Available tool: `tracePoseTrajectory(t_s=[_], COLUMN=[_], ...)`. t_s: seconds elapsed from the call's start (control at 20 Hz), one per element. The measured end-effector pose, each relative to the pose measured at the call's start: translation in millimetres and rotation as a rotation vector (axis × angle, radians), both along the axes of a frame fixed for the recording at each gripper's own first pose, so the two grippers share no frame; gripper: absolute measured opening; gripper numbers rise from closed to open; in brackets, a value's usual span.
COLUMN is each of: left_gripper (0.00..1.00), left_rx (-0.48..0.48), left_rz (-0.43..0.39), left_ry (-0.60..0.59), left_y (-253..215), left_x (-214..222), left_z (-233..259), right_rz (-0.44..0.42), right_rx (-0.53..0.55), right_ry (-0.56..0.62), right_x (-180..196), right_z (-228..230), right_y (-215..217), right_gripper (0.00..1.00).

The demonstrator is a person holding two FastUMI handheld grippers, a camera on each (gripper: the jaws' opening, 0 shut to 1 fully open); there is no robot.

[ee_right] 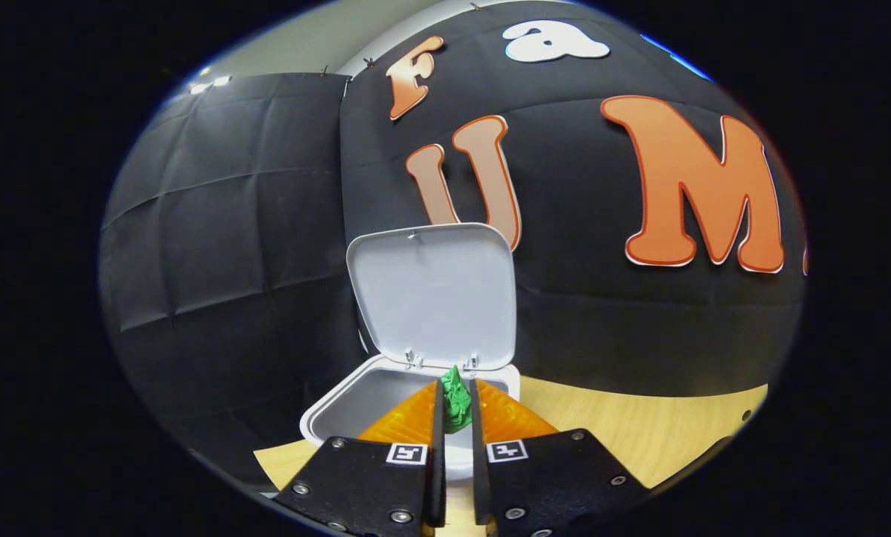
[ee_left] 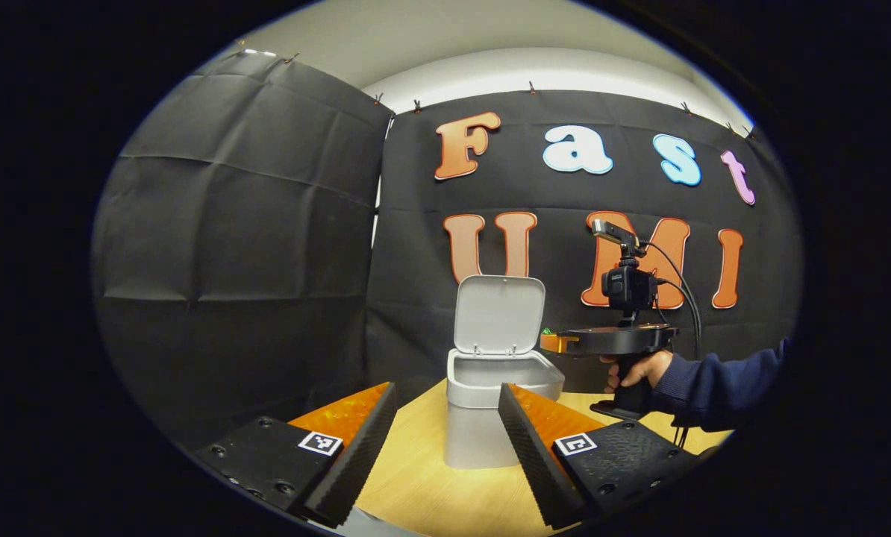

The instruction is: Press the lid of the desktop garbage bin to open it, pick up the crumpled paper on the desktop and throw it into the bin, then pick up the pop can on the desktop and drop it into the bin, and finally close the garbage bin lid.

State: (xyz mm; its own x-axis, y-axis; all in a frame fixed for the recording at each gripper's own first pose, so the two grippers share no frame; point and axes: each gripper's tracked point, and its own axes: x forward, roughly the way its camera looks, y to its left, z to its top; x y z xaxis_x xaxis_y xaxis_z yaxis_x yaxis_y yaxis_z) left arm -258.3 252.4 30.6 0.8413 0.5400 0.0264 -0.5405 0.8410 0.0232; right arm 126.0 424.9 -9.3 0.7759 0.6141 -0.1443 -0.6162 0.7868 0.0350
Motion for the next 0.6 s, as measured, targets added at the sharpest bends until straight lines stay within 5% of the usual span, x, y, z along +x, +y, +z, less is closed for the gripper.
tracePoseTrajectory(t_s=[0.3, 0.35, 0.4, 0.6], left_gripper=[0.88, 0.88, 0.88, 0.90], left_rx=[-0.019, -0.022, -0.025, -0.026], left_rz=[0.049, 0.051, 0.049, 0.014], left_ry=[0.009, 0.008, 0.006, 0.011], left_y=[16, 16, 17, 6], left_x=[-12, -13, -12, 1], left_z=[-8, -8, -10, -11], right_rz=[0.033, 0.037, 0.036, 0.028], right_rx=[-0.011, -0.012, -0.012, 0.011], right_ry=[-0.010, -0.017, -0.026, -0.037], right_x=[-1, -1, -3, -7], right_z=[-15, -13, -12, -6], right_y=[28, 28, 27, 12], right_gripper=[0.47, 0.42, 0.62, 0.84])
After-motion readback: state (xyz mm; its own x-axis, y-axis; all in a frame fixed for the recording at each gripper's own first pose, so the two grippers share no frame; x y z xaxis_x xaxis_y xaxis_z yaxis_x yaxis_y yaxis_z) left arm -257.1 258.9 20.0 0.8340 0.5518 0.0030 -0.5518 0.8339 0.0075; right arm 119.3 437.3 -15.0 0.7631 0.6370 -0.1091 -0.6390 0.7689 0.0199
